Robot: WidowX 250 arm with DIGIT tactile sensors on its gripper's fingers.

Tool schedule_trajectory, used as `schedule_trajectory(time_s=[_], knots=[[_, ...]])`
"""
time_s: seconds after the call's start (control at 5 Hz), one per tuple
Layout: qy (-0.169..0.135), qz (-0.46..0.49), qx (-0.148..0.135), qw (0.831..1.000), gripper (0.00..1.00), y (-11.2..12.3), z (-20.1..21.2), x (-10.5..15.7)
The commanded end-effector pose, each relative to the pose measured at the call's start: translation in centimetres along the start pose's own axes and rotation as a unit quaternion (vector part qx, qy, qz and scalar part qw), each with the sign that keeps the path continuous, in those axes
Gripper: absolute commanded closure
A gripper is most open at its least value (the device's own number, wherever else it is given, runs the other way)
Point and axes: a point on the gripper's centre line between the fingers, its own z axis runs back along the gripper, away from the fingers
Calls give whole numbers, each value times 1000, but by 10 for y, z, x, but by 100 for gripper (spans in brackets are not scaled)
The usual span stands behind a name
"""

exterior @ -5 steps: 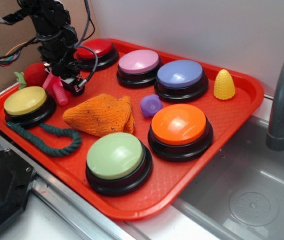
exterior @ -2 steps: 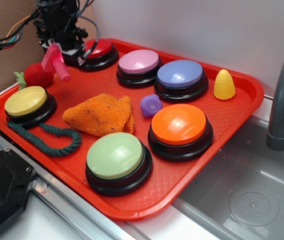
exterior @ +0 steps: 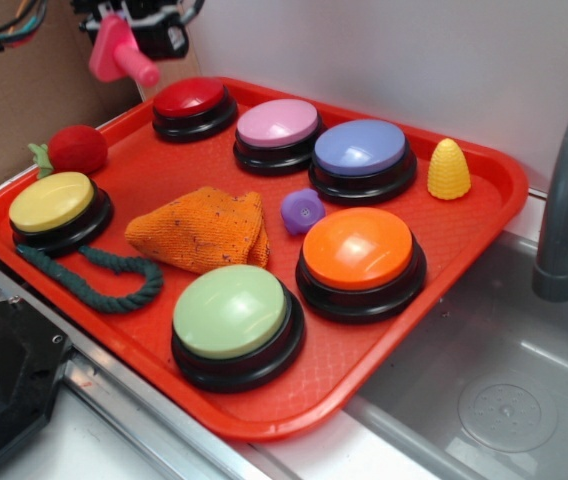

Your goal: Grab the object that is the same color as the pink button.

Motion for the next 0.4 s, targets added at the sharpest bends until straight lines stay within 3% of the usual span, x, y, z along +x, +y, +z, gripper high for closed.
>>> schedule_trajectory(time_s=[0.0, 0.2], knots=[[-43, 2, -63, 997, 100, -29, 40, 9], [-44, 34, -32, 998, 100, -19, 33, 14]])
